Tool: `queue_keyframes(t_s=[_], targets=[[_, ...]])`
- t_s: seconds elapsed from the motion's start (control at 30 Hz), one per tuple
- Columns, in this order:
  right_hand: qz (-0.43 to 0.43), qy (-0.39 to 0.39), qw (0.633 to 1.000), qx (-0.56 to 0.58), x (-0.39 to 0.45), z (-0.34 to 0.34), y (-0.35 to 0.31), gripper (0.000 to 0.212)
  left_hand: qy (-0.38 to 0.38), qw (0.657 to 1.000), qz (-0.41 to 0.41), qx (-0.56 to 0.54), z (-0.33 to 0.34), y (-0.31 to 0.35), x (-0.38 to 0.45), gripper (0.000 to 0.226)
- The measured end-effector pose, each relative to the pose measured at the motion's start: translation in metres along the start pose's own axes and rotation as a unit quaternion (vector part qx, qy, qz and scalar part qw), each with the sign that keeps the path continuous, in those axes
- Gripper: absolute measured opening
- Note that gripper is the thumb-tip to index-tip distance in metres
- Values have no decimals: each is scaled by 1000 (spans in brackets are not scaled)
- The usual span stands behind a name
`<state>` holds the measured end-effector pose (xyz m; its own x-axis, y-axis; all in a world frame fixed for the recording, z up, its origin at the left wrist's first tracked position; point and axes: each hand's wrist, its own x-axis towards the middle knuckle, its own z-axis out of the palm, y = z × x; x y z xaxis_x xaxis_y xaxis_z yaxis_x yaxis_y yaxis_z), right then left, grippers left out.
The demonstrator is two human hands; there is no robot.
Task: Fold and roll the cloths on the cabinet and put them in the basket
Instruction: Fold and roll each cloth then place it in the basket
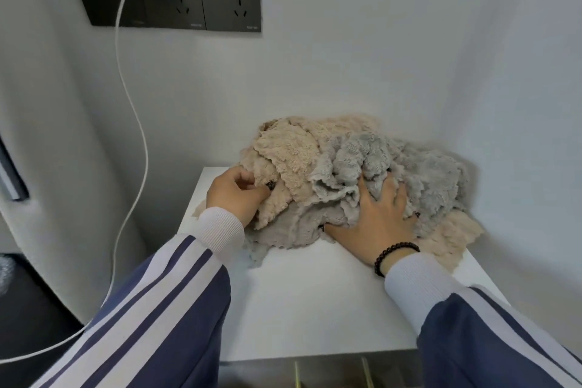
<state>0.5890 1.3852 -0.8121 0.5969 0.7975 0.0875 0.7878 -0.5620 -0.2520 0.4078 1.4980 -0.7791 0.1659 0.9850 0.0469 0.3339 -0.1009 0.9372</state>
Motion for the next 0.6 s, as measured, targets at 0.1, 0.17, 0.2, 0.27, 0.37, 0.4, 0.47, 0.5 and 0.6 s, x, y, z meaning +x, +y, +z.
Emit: queue_keyframes(t_s=[0.1, 0.17, 0.2, 0.27, 0.37, 0.4, 0.47, 0.5, 0.6], targets=[[9, 2, 1000, 2, 21, -1, 5, 112, 14, 1000, 16, -21, 3, 2, 0, 20], [13, 3, 1000, -6, 30, -2, 6, 107, 19, 999, 16, -31, 2, 3, 1, 22], [13, 2, 1000, -10, 32, -2, 6, 106, 20, 999, 18, -31, 2, 3, 0, 22], [10, -12, 1000, -18, 33, -3, 5, 107, 14, 1000, 19, -18, 0, 3, -2, 21], [8, -59, 998, -18, 26, -15, 7, 113, 6, 1000, 19, 4, -5, 4, -7, 15], [5, -77, 997, -19, 23, -21, 7, 115, 7, 1000, 20, 5, -8, 5, -9, 13], [-4, -104, 994, -15, 13, -35, 7, 116, 6, 1000, 25, 1, -13, 7, -15, 12], [-6, -115, 993, -8, 7, -41, 7, 115, 5, 1000, 30, 2, -16, 8, -18, 12], [13, -125, 992, -3, -20, -56, -3, 97, -2, 999, 42, -4, -22, 12, -30, 11]])
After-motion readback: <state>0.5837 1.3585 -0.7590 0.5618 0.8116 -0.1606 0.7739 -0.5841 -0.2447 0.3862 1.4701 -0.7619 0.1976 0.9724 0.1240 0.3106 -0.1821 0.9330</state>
